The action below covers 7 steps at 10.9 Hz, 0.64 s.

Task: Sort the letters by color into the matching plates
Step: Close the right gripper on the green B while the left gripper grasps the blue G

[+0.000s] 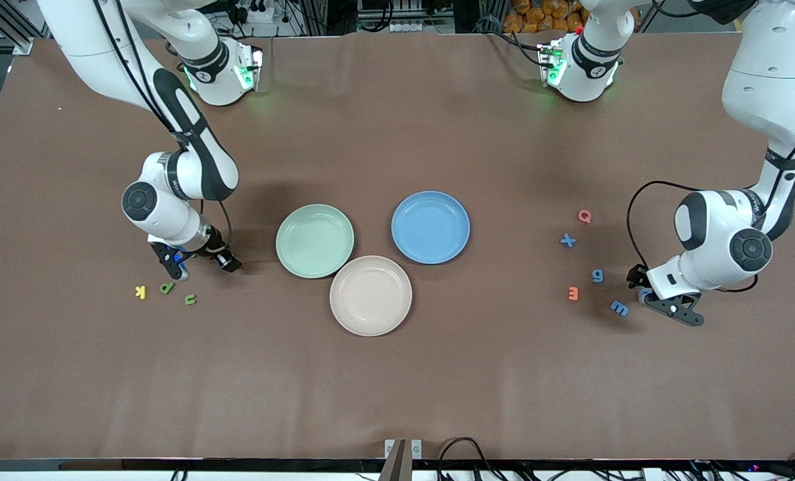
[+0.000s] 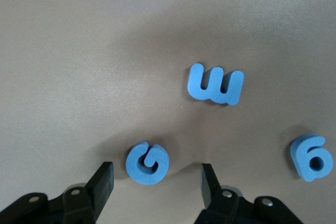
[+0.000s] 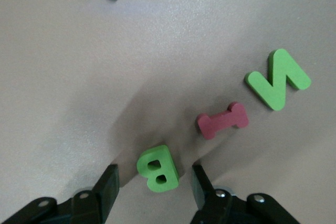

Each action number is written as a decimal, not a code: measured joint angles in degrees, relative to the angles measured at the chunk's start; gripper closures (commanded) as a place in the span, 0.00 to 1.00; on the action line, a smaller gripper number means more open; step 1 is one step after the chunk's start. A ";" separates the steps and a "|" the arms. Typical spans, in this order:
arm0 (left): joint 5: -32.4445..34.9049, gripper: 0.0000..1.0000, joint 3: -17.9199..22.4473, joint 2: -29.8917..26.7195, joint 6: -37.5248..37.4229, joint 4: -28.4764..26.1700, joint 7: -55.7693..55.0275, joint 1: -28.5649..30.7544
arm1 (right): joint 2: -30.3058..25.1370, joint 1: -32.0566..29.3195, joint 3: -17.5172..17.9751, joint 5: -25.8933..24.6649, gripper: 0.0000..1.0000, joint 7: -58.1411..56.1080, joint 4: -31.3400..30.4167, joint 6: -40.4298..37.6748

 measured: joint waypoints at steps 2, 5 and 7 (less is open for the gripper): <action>0.02 0.28 0.00 0.37 0.00 0.07 0.05 0.00 | -0.07 -0.07 0.01 0.00 0.50 -0.22 -0.12 0.21; 0.03 0.39 0.17 0.44 0.00 0.11 0.09 0.08 | -0.16 -0.38 -0.02 0.00 0.60 -0.38 -0.17 0.53; 0.03 0.50 0.35 0.44 0.00 0.13 0.34 0.09 | -0.21 -0.71 -0.04 0.00 0.65 -0.42 -0.18 0.65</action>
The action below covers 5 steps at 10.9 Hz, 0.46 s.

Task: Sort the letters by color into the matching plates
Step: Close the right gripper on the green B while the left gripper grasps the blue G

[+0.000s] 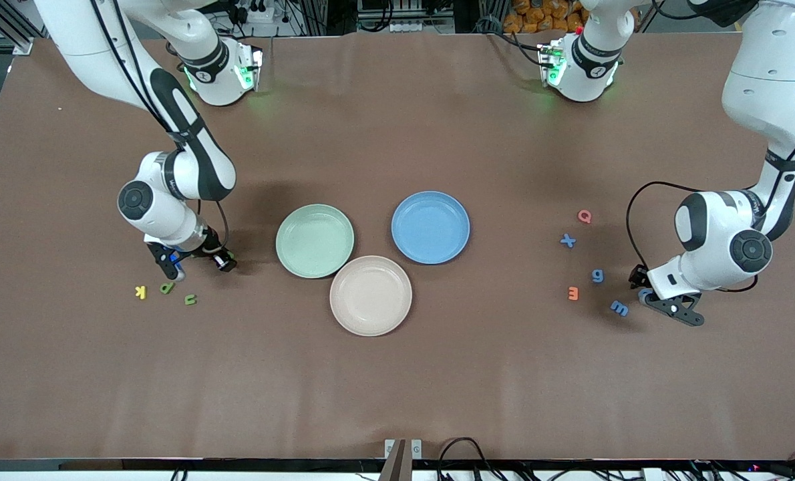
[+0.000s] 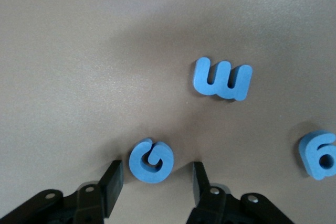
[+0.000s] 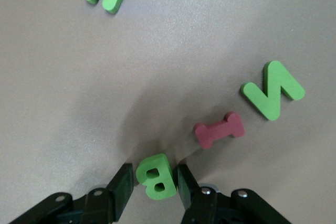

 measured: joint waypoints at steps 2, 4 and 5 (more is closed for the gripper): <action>0.00 0.58 -0.01 0.02 0.00 0.17 0.12 -0.01 | -0.07 -0.11 -0.02 0.00 0.73 -0.02 -0.02 0.10; 0.00 0.62 0.00 0.11 -0.01 0.55 0.21 -0.04 | -0.42 -0.18 -0.06 0.00 0.79 -0.03 -0.12 -0.15; 0.23 0.64 0.01 0.18 -0.01 0.71 0.28 -0.04 | -0.50 -0.31 -0.11 0.00 0.80 -0.03 -0.24 -0.12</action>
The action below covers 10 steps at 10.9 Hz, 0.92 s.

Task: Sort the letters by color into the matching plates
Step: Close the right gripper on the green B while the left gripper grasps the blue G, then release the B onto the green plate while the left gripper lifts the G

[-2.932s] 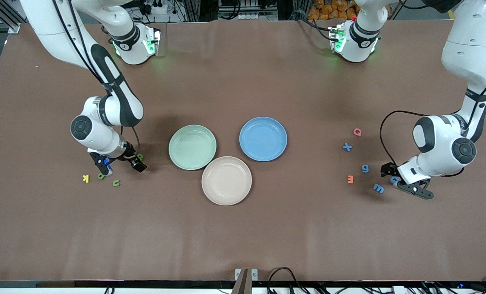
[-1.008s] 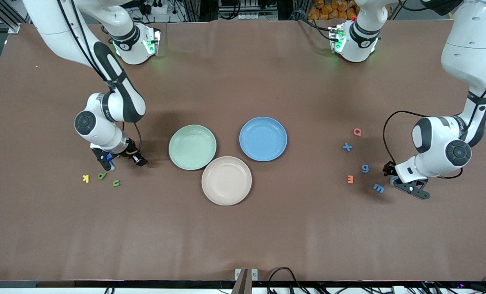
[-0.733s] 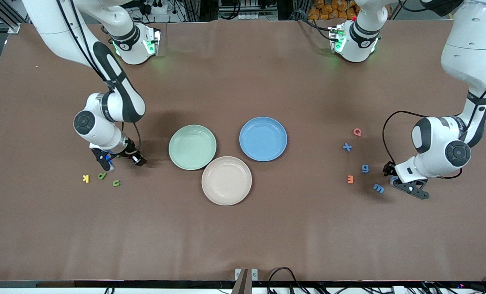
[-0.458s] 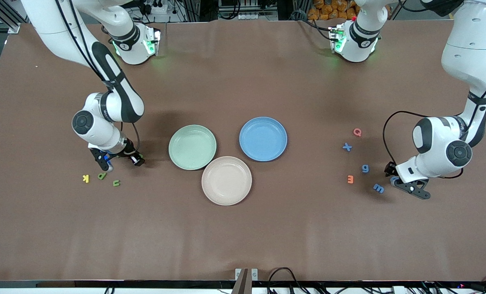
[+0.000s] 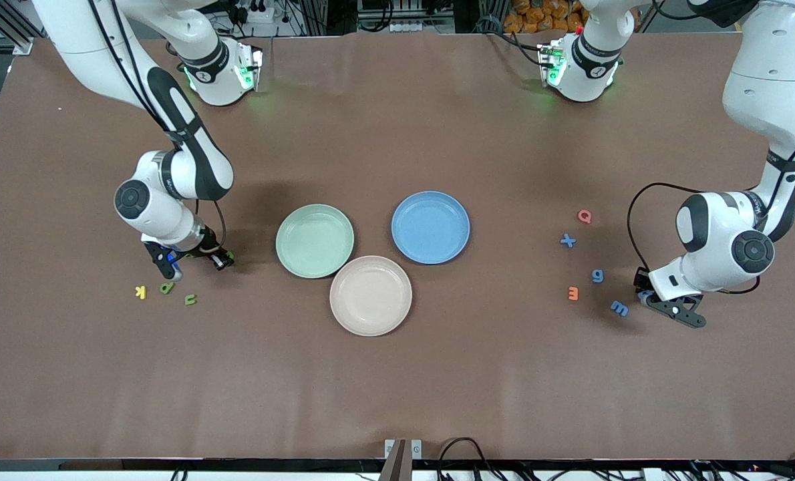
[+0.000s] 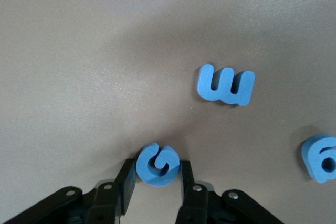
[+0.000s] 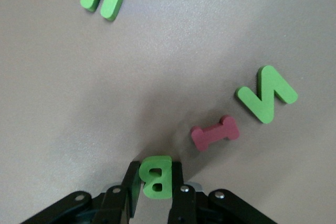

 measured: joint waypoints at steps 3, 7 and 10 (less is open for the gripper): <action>0.85 0.84 0.01 0.41 -0.08 0.78 0.01 0.00 | -0.01 -0.02 0.01 0.00 0.80 0.00 -0.02 0.02; 0.86 1.00 0.01 0.49 -0.14 0.95 0.02 -0.03 | -0.07 -0.01 0.00 -0.03 0.84 -4.18 -0.02 -0.01; 0.88 1.00 0.00 0.66 -0.14 1.27 0.02 -0.35 | -1.16 0.02 -0.03 -0.12 0.79 -16.15 0.34 -2.65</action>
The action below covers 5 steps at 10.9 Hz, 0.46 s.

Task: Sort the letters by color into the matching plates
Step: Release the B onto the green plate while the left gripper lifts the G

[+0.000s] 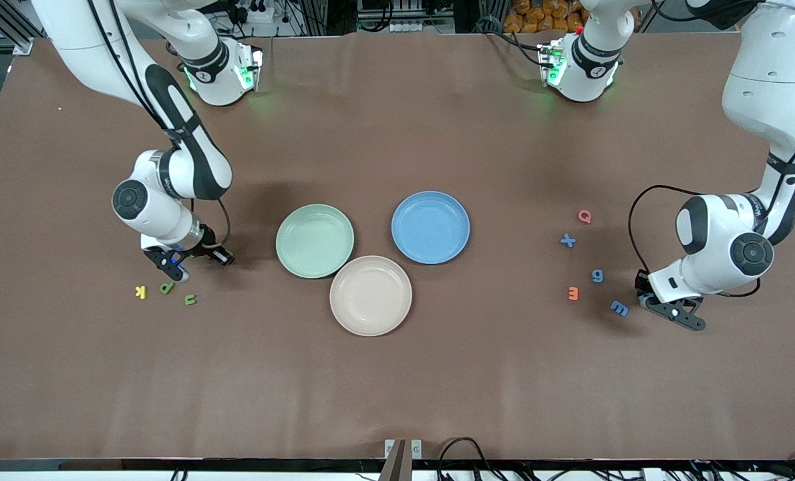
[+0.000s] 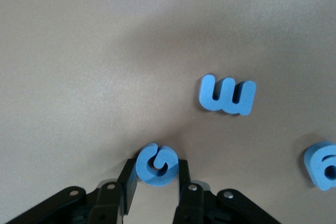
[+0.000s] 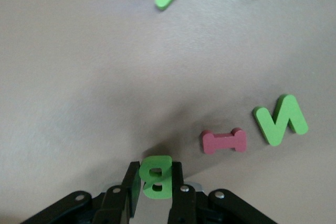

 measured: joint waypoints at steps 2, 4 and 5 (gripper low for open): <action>0.00 1.00 -0.06 0.13 -0.40 0.72 0.00 -0.29 | -1.09 0.01 0.00 -0.03 0.79 -10.54 0.00 -1.56; 0.00 1.00 -0.14 0.13 -1.07 1.61 0.00 -0.33 | -1.23 0.01 0.00 -0.04 0.79 -17.06 0.00 -1.69; 0.00 1.00 -0.25 0.13 -1.10 1.82 0.00 -0.33 | -1.36 0.16 0.03 -0.05 0.79 -19.59 0.01 -1.69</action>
